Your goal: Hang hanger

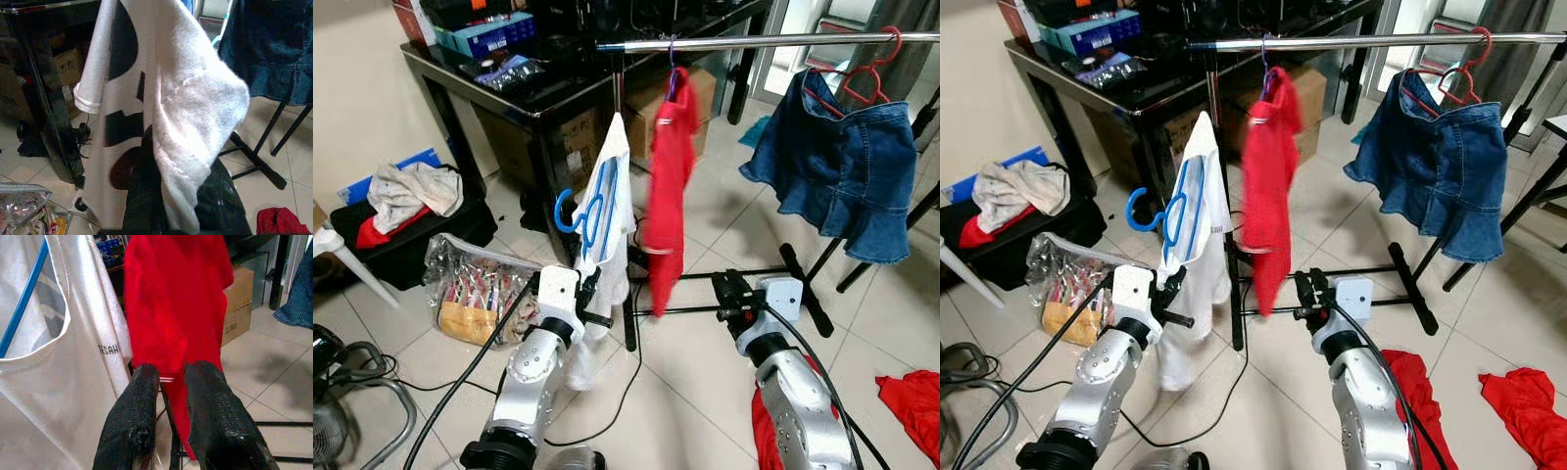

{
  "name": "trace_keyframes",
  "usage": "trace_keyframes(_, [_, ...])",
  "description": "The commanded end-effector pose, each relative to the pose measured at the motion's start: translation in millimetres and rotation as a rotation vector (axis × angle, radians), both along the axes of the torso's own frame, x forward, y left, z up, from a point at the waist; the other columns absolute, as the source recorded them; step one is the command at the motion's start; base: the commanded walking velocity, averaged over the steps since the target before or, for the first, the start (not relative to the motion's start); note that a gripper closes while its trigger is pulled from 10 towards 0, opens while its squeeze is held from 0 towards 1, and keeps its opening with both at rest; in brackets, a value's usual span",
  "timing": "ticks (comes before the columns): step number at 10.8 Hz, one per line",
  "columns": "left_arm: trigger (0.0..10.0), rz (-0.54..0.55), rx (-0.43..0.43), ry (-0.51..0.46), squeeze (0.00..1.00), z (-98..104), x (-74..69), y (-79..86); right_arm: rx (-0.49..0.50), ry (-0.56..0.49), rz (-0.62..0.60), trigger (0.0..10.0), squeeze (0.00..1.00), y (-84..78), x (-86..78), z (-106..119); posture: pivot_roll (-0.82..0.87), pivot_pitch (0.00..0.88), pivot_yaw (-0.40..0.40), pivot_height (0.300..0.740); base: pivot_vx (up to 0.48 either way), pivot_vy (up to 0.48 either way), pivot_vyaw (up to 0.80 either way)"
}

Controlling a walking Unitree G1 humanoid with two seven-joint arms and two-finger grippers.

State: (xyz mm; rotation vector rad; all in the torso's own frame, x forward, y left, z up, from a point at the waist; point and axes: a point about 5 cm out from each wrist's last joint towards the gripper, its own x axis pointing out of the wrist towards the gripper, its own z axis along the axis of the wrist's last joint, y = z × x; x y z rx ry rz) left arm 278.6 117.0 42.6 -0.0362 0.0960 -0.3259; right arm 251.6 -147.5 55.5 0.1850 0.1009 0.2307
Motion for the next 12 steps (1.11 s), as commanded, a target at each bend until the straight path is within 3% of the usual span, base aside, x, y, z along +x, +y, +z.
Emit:
trace_keyframes(1, [10.0,-0.003,0.009,-0.042,0.00,8,5.5,0.1,-0.002,-0.017,0.005,10.0,0.00,1.8,3.5,3,0.14,0.007,0.042,0.740,0.000,0.000,0.00])
trace_keyframes(11, [10.0,0.023,0.013,-0.056,0.00,7,3.8,-5.5,-0.009,-0.014,0.028,10.0,0.00,-0.6,20.3,7,0.17,0.000,-0.008,0.740,0.000,0.000,-0.78])
trace_keyframes(12, [10.0,0.024,0.011,-0.056,0.00,7,4.6,-6.1,-0.021,-0.015,0.045,10.0,0.00,0.9,20.3,7,0.17,0.000,-0.008,0.740,0.000,0.000,0.00])
